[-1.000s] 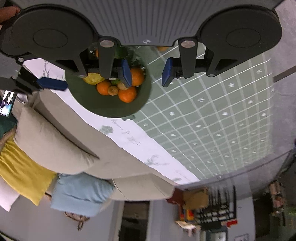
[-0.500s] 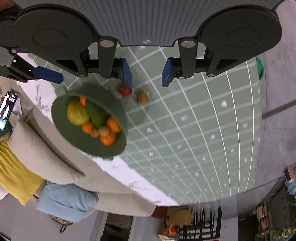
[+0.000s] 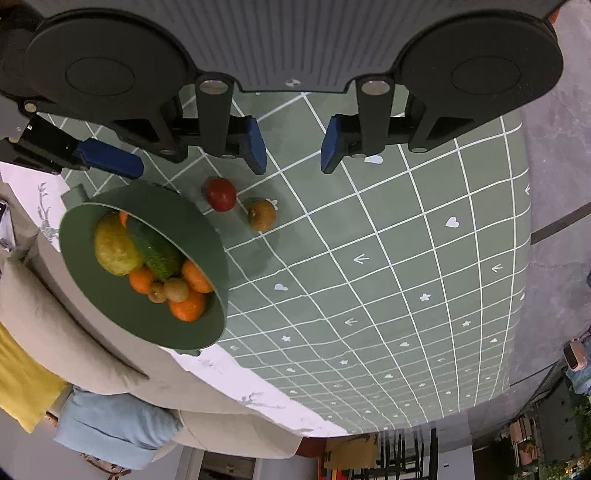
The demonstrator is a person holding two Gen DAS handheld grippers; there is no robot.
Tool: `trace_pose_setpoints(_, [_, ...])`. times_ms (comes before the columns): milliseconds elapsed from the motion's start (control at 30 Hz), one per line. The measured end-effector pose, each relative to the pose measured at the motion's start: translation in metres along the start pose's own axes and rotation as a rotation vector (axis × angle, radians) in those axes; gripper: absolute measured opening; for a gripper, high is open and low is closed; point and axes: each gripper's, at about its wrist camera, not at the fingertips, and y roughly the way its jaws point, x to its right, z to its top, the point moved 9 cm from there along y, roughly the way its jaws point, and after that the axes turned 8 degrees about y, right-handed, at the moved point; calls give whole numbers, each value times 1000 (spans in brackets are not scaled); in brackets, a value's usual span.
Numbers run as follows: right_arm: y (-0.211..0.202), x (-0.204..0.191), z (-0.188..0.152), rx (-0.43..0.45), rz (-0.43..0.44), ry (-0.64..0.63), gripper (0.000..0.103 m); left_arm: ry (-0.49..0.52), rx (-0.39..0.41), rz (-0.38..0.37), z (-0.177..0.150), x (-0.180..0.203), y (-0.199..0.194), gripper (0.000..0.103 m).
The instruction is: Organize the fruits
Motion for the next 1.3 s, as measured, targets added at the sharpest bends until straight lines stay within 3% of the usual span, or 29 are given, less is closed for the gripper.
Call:
trace_pose_setpoints(400, [36,-1,7,-6,-46,109,36,-32,-36,5,1,-21,23,41])
trace_pose_setpoints(500, [43,-5,8,-1,-49,110,30,-58,-40,3,-1,-30,27,41])
trace_pose_setpoints(733, [59,-9,11,-1,-72,106,30,-86,-50,-9,-4,-40,30,41])
trace_pose_setpoints(933, [67,-9,10,-10,-82,119,30,-90,-52,-28,-4,-38,32,41])
trace_pose_setpoints(1067, [71,-7,11,-18,-57,127,22,-67,-49,-50,-1,-29,33,41])
trace_pose_setpoints(1300, [59,1,7,-27,-48,108,21,-32,-36,-88,11,-12,37,40])
